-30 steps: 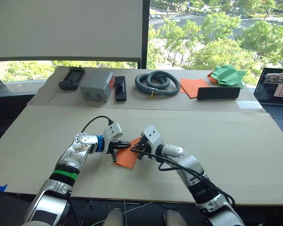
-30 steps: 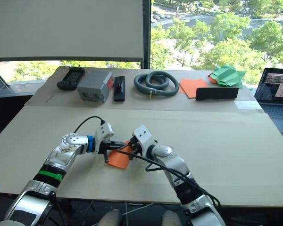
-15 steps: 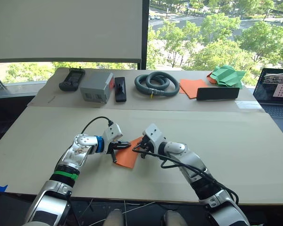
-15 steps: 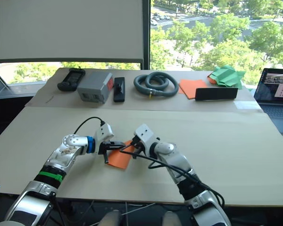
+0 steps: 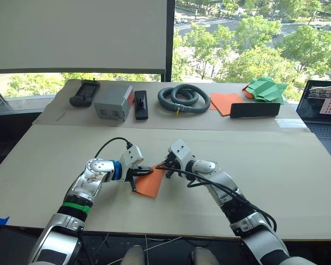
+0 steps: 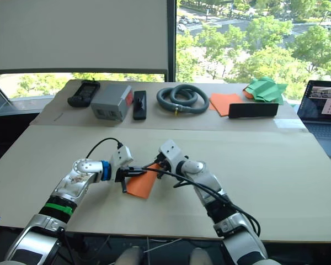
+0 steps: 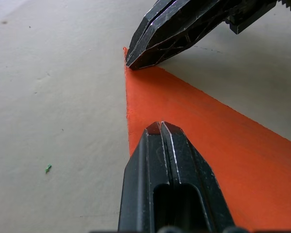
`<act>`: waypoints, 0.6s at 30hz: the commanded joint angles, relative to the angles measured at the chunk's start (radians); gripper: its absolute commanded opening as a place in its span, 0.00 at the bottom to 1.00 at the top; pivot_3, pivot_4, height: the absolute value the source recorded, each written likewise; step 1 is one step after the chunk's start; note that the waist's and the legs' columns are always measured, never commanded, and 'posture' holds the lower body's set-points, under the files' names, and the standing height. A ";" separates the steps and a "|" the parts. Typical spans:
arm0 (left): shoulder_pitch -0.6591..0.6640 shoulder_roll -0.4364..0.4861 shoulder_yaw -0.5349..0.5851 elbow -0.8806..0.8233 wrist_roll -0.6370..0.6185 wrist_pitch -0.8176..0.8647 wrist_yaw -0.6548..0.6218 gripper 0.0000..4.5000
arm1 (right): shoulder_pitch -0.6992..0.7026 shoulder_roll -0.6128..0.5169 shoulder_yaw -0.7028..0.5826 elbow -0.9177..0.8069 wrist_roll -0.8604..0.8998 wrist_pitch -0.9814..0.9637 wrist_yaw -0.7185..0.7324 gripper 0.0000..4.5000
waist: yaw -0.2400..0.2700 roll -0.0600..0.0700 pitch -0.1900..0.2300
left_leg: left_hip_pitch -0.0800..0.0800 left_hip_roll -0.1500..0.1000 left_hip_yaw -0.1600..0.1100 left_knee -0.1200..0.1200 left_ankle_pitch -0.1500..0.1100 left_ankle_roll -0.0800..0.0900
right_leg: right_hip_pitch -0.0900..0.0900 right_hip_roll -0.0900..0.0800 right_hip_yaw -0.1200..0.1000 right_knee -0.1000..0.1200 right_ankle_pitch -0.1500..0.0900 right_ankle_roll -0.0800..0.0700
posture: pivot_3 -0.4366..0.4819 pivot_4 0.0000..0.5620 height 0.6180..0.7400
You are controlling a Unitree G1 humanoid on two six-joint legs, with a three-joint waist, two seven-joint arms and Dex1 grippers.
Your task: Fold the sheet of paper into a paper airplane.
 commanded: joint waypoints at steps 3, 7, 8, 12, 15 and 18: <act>0.025 0.016 -0.024 0.022 0.033 0.036 -0.004 0.01 | 0.066 0.006 0.033 -0.045 -0.005 0.013 0.029 0.00 | 0.000 0.000 -0.001 | 0.000 0.000 0.000 0.000 0.000 0.000 | 0.000 0.000 0.000 0.000 0.000 0.000 | 0.48 0.27 0.77; 0.027 0.018 -0.025 0.017 0.033 0.039 -0.007 0.01 | 0.125 0.008 0.060 -0.102 -0.006 0.030 0.051 0.00 | 0.000 0.001 -0.002 | 0.000 0.000 0.000 0.000 0.000 0.000 | 0.000 0.000 0.000 0.000 0.000 0.000 | 0.48 0.27 0.77; 0.028 0.018 -0.025 0.014 0.032 0.042 -0.009 0.01 | 0.136 0.007 0.065 -0.114 -0.006 0.034 0.056 0.00 | -0.001 0.002 -0.003 | 0.000 0.000 0.000 0.000 0.000 0.000 | 0.000 0.000 0.000 0.000 0.000 0.000 | 0.48 0.27 0.77; 0.028 0.023 -0.025 0.010 0.031 0.046 -0.014 0.01 | 0.166 0.003 0.081 -0.150 -0.010 0.050 0.067 0.00 | -0.003 0.002 -0.003 | 0.001 0.000 0.000 0.000 -0.001 -0.002 | 0.000 0.000 0.000 0.000 0.000 0.000 | 0.48 0.27 0.77; 0.027 0.026 -0.026 0.012 0.034 0.044 -0.016 0.01 | 0.175 0.002 0.095 -0.161 -0.011 0.066 0.072 0.00 | -0.003 0.002 -0.003 | 0.001 0.000 0.000 0.000 -0.001 -0.002 | 0.000 0.000 0.000 0.000 0.000 0.000 | 0.48 0.27 0.77; 0.026 0.028 -0.026 0.011 0.035 0.045 -0.018 0.01 | 0.184 0.000 0.111 -0.171 -0.012 0.094 0.082 0.00 | -0.003 0.002 -0.003 | 0.001 0.000 0.000 0.000 -0.001 -0.002 | 0.000 0.000 0.000 0.000 0.000 -0.001 | 0.48 0.27 0.77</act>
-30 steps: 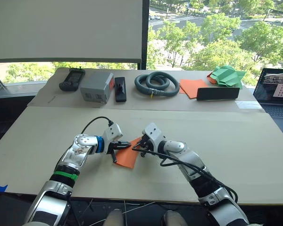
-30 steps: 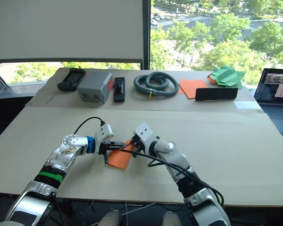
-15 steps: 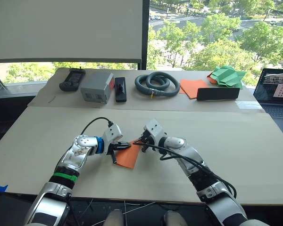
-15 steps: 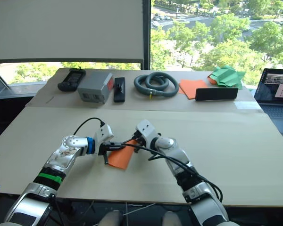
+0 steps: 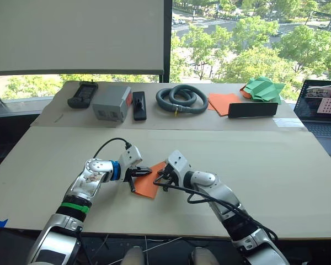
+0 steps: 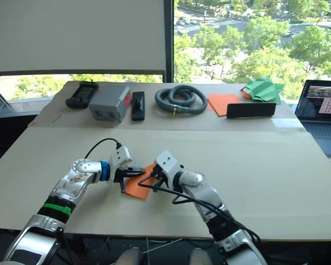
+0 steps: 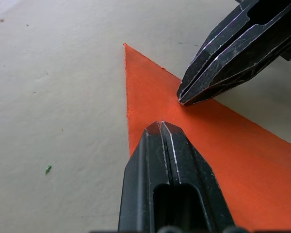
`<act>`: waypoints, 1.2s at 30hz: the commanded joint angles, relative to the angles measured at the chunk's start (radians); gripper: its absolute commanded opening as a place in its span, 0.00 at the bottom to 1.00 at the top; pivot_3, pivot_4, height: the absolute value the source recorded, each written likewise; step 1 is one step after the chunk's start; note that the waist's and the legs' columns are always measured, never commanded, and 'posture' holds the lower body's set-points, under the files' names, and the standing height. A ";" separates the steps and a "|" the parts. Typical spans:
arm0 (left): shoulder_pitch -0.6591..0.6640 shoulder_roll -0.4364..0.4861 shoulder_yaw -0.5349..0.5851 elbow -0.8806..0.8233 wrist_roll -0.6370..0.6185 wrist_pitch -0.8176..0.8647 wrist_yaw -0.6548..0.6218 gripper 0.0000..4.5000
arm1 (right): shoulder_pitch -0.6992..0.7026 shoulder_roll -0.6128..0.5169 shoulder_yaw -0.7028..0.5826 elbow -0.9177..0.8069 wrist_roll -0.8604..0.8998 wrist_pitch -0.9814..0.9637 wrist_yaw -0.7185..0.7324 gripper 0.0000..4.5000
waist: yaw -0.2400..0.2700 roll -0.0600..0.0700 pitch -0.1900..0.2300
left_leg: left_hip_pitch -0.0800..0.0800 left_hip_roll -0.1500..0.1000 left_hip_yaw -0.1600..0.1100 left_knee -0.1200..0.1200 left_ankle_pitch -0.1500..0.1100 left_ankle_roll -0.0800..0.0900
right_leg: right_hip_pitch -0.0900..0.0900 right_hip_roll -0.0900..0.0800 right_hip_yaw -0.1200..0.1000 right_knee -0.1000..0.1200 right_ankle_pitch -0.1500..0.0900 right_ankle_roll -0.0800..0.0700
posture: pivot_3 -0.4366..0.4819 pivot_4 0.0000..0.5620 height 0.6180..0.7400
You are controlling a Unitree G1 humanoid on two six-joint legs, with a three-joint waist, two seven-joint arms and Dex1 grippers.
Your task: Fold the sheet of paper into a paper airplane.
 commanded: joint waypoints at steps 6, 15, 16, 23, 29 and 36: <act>0.027 0.020 -0.030 0.009 0.034 0.031 -0.011 0.01 | 0.052 -0.009 0.084 0.000 -0.002 0.109 0.048 0.00 | -0.002 0.000 -0.001 | 0.000 0.000 0.000 0.000 0.000 0.000 | 0.000 0.000 0.000 0.000 0.000 0.000 | 0.48 0.27 0.77; 0.033 0.021 -0.030 -0.006 0.032 0.043 -0.008 0.01 | 0.078 -0.025 0.104 -0.058 0.010 0.152 0.083 0.00 | -0.002 0.000 -0.002 | 0.000 0.000 0.000 0.000 -0.001 -0.002 | 0.000 0.000 0.000 0.000 0.000 0.000 | 0.48 0.27 0.77; 0.034 0.021 -0.030 -0.008 0.032 0.044 -0.008 0.01 | 0.081 -0.027 0.106 -0.065 0.011 0.159 0.088 0.00 | -0.003 0.000 -0.002 | 0.000 0.000 0.000 0.000 -0.001 -0.002 | 0.000 0.000 0.000 0.000 0.000 0.000 | 0.48 0.27 0.77; 0.040 0.023 -0.032 -0.012 0.034 0.046 -0.009 0.01 | 0.102 -0.048 0.127 -0.118 0.025 0.205 0.107 0.00 | -0.002 0.000 -0.002 | 0.000 0.000 0.000 0.000 -0.002 -0.002 | 0.000 0.000 0.000 0.000 0.000 0.000 | 0.48 0.27 0.77; 0.048 0.025 -0.034 -0.018 0.034 0.047 -0.008 0.01 | 0.108 -0.065 0.147 -0.146 0.036 0.230 0.120 0.00 | -0.001 0.000 -0.002 | 0.000 0.000 0.000 0.000 -0.002 -0.003 | 0.000 0.000 0.000 -0.001 0.000 0.000 | 0.48 0.27 0.77; 0.065 0.026 -0.034 -0.034 0.032 0.055 -0.005 0.01 | 0.130 -0.084 0.173 -0.190 0.054 0.258 0.127 0.00 | -0.001 -0.001 -0.003 | 0.000 0.000 0.000 0.000 -0.002 -0.003 | 0.000 0.000 0.000 -0.001 0.000 0.000 | 0.48 0.27 0.77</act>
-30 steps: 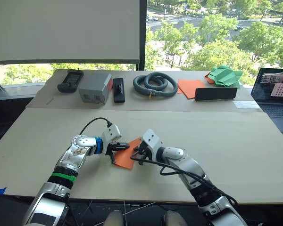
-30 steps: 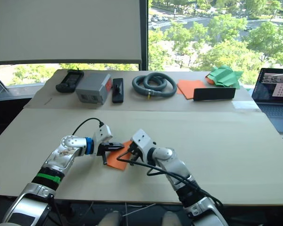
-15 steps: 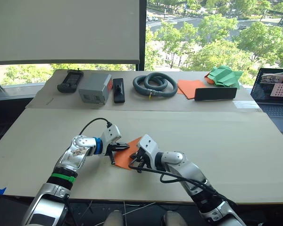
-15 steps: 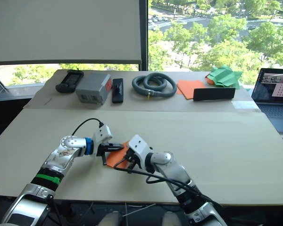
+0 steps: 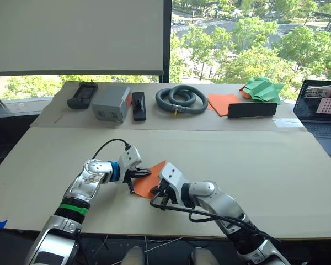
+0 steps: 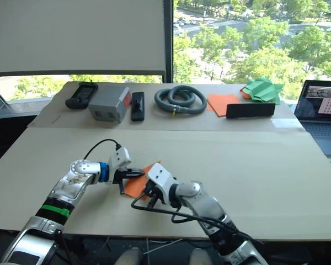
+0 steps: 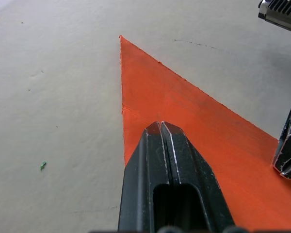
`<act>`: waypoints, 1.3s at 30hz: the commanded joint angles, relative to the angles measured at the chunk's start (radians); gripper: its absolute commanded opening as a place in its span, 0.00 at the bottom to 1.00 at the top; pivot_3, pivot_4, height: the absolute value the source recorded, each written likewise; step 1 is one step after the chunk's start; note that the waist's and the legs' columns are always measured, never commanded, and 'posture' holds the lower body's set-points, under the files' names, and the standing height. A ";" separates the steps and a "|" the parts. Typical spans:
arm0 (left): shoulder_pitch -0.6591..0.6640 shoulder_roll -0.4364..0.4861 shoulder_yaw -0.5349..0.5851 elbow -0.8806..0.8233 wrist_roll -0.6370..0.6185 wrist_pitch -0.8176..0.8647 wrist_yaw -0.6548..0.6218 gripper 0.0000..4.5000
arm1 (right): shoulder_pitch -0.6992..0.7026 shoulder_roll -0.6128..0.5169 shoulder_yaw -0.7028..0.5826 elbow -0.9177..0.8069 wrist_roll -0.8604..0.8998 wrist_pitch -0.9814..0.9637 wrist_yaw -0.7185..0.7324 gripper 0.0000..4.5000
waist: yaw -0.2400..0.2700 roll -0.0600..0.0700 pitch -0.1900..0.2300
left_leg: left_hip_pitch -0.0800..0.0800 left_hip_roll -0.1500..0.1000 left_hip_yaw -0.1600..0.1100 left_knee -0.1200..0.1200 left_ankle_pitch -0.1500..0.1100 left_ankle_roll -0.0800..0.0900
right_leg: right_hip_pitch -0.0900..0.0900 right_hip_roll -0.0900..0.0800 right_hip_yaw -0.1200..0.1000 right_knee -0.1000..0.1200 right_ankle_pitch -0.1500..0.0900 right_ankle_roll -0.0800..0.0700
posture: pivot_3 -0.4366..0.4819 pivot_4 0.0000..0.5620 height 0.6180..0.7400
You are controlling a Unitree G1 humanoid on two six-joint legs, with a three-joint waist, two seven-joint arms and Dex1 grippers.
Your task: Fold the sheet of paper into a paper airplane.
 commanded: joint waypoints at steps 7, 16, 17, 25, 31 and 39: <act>0.059 0.022 -0.029 -0.015 0.030 0.049 -0.003 0.01 | 0.051 -0.048 0.081 -0.013 0.028 0.091 0.038 0.00 | 0.001 0.000 -0.001 | 0.000 0.000 0.000 0.000 0.000 0.000 | 0.000 0.000 0.000 0.000 0.000 0.000 | 0.48 0.27 0.77; 0.059 0.034 -0.010 -0.044 0.023 0.074 0.004 0.01 | 0.038 -0.058 0.055 -0.031 0.044 0.038 0.036 0.00 | -0.001 0.000 -0.001 | 0.000 0.000 0.000 0.000 0.000 0.000 | 0.000 0.000 0.000 0.000 0.000 0.000 | 0.48 0.27 0.77; 0.056 0.037 0.001 -0.054 0.016 0.081 0.005 0.01 | 0.039 -0.061 0.026 -0.054 0.062 0.033 0.039 0.00 | 0.000 0.000 -0.001 | 0.000 0.000 0.000 0.000 0.000 0.000 | 0.000 0.000 0.000 0.000 0.000 0.000 | 0.48 0.27 0.77; 0.053 0.161 0.092 -0.173 -0.047 0.089 -0.049 0.18 | 0.075 -0.119 -0.184 -0.323 0.209 0.118 0.022 0.00 | 0.004 -0.004 0.011 | -0.003 0.000 0.000 0.000 0.000 0.000 | -0.003 0.000 0.000 -0.001 0.000 0.000 | 0.48 0.27 0.77; -0.042 0.203 0.097 -0.126 -0.039 -0.036 -0.104 0.63 | 0.104 -0.130 -0.235 -0.370 0.210 0.143 -0.053 0.00 | 0.013 -0.006 0.013 | -0.004 0.000 0.000 -0.005 -0.001 -0.001 | -0.004 -0.002 -0.003 -0.003 0.000 0.000 | 0.48 0.27 0.77; -0.288 0.157 -0.034 0.297 0.147 -0.801 -0.184 0.85 | 0.132 -0.140 -0.267 -0.362 0.213 0.144 -0.116 0.00 | 0.032 -0.007 0.015 | -0.009 0.000 0.002 -0.003 -0.001 -0.001 | -0.004 -0.004 -0.005 -0.008 0.000 0.001 | 0.48 0.27 0.77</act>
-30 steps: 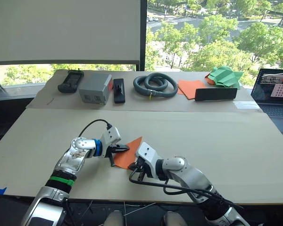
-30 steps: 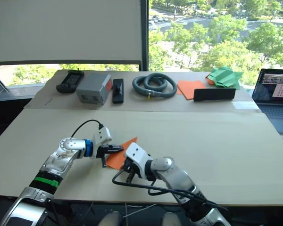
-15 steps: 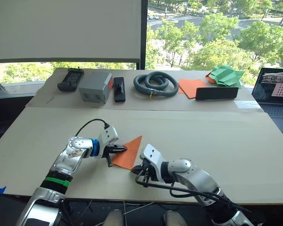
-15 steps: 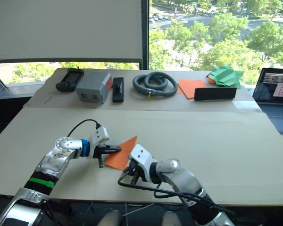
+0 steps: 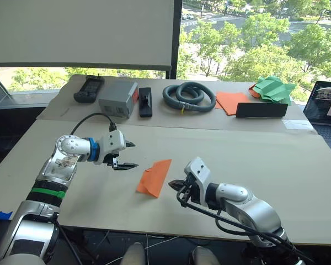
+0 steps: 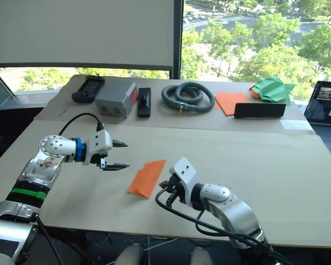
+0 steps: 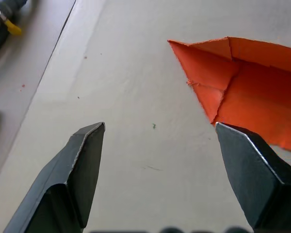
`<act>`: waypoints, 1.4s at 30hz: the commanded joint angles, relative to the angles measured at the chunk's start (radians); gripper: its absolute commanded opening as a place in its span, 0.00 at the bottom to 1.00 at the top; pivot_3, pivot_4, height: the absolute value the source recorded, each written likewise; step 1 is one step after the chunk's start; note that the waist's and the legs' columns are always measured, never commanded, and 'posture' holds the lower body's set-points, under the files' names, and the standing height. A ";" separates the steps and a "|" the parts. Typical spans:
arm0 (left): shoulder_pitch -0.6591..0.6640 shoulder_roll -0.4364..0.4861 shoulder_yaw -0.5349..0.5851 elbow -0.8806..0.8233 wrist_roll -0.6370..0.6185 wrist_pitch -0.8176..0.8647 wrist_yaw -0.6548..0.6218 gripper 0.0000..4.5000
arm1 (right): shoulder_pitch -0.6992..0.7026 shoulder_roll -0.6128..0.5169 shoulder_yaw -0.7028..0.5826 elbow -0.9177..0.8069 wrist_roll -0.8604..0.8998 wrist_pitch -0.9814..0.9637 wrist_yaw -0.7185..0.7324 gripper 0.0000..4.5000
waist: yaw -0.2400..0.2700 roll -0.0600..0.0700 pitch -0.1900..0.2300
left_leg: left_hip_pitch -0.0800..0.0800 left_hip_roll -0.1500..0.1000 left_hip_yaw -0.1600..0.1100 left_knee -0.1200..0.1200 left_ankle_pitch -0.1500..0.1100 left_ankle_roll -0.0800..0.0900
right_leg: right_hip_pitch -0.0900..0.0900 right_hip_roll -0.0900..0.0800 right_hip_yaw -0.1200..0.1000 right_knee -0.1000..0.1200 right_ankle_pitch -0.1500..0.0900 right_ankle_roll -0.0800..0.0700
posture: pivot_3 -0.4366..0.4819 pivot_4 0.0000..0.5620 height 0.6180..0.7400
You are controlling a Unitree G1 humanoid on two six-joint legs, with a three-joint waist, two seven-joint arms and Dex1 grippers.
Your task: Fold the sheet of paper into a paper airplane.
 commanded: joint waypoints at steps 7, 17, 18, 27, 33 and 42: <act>-0.312 -0.150 -0.162 0.486 0.226 -0.967 0.075 0.85 | 0.004 -0.011 -0.044 -0.030 0.013 0.008 -0.049 0.00 | 0.012 -0.002 0.001 | -0.003 0.000 0.000 0.004 0.002 0.004 | 0.002 0.001 0.000 0.000 0.002 0.003 | 0.48 0.27 0.77; -0.424 -0.188 -0.293 0.687 0.495 -1.150 0.287 0.44 | 0.023 0.006 -0.037 -0.054 0.008 0.016 -0.117 0.00 | 0.001 -0.003 0.002 | -0.004 0.000 0.000 0.005 0.005 0.008 | 0.003 0.001 0.001 0.006 0.003 0.004 | 0.48 0.27 0.77; -0.431 -0.187 -0.300 0.690 0.517 -1.145 0.314 0.37 | 0.022 0.005 -0.038 -0.055 0.009 0.016 -0.120 0.00 | 0.001 -0.003 0.002 | -0.004 0.000 0.000 0.005 0.005 0.008 | 0.003 0.001 0.001 0.006 0.003 0.004 | 0.48 0.27 0.77; -0.401 -0.203 -0.219 0.687 0.379 -0.813 0.203 0.00 | -0.017 0.003 -0.092 -0.013 -0.015 -0.008 -0.176 0.00 | 0.000 -0.003 0.002 | -0.004 0.000 0.000 0.005 0.005 0.008 | 0.003 0.001 0.001 0.006 0.002 0.004 | 0.48 0.27 0.77; -0.099 -0.214 -0.064 -0.117 0.060 0.459 -0.011 0.00 | -0.037 -0.033 -0.200 -0.010 -0.030 -0.063 -0.203 0.00 | -0.011 0.000 0.003 | -0.003 0.000 0.000 0.005 0.006 0.009 | 0.005 0.001 0.003 0.009 0.002 0.003 | 0.48 0.27 0.77; 0.081 -0.223 -0.099 -0.532 0.081 0.874 0.141 0.26 | -0.046 -0.043 -0.197 0.002 -0.022 -0.098 -0.168 0.00 | -0.028 0.000 0.003 | 0.000 0.001 -0.002 0.005 0.007 0.013 | 0.004 0.004 0.003 0.009 0.001 0.002 | 0.48 0.27 0.77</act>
